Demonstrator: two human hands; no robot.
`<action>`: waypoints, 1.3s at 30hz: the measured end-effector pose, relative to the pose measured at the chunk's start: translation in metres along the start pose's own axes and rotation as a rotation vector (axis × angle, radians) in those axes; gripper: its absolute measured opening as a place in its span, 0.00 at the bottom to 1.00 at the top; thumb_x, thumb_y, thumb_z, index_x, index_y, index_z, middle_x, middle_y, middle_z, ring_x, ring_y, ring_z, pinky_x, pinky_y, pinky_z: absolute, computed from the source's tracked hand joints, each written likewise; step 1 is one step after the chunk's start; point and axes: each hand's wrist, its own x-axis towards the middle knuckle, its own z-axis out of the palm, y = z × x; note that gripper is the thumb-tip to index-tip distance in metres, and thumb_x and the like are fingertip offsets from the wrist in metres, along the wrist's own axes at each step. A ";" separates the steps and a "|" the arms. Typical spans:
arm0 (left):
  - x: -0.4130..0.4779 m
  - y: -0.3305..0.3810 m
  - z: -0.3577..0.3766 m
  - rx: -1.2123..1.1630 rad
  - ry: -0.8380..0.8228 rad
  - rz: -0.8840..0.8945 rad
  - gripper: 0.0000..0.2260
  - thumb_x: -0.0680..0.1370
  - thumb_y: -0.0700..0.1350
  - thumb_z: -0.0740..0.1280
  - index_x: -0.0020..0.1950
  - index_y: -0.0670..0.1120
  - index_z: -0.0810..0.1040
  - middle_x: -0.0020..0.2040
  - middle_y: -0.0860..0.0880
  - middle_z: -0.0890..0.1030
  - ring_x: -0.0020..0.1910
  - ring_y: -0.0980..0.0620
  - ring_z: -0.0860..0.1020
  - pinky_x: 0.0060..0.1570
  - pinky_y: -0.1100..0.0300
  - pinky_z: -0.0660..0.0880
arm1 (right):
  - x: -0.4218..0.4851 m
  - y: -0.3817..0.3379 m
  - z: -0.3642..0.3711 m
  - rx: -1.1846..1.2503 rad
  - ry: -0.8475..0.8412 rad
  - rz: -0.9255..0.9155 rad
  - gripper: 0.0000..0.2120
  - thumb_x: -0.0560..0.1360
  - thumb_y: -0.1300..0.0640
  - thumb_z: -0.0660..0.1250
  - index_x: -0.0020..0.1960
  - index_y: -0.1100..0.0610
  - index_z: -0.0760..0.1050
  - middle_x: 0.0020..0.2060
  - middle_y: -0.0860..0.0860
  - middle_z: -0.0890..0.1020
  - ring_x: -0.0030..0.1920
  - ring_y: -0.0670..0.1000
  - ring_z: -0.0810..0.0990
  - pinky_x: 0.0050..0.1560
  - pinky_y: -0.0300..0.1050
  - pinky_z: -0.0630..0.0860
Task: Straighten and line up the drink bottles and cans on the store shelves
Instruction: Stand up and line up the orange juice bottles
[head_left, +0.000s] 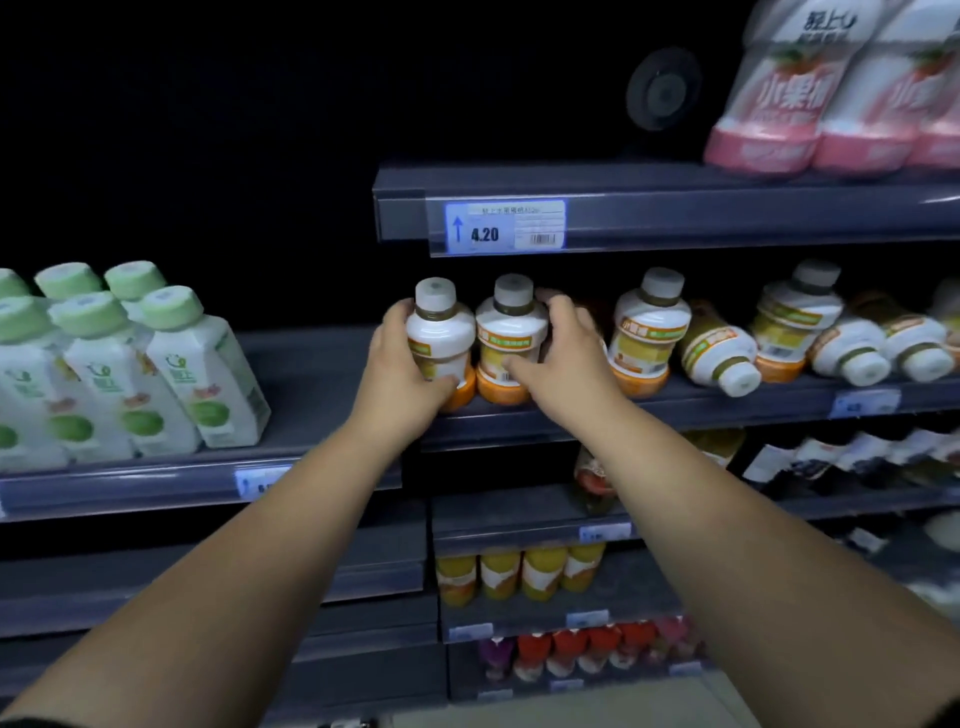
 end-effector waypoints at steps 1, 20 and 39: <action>0.001 0.000 0.005 -0.037 0.001 -0.030 0.38 0.68 0.41 0.75 0.74 0.51 0.61 0.65 0.49 0.73 0.63 0.50 0.74 0.61 0.52 0.73 | 0.004 0.002 -0.001 -0.025 -0.020 -0.007 0.36 0.69 0.50 0.77 0.71 0.51 0.64 0.58 0.54 0.71 0.60 0.56 0.73 0.52 0.42 0.66; 0.012 -0.010 0.007 -0.209 -0.028 0.032 0.36 0.69 0.52 0.74 0.74 0.54 0.64 0.64 0.56 0.78 0.63 0.57 0.77 0.64 0.55 0.72 | 0.037 0.009 -0.019 -0.194 -0.129 -0.199 0.48 0.62 0.32 0.74 0.76 0.43 0.59 0.70 0.55 0.72 0.69 0.60 0.70 0.68 0.55 0.66; 0.042 -0.001 -0.003 -0.393 -0.127 -0.101 0.21 0.68 0.49 0.73 0.60 0.53 0.75 0.54 0.50 0.83 0.53 0.52 0.82 0.55 0.53 0.78 | 0.057 0.010 -0.028 -0.122 -0.282 -0.185 0.47 0.61 0.37 0.75 0.76 0.43 0.60 0.70 0.49 0.73 0.67 0.52 0.73 0.64 0.47 0.72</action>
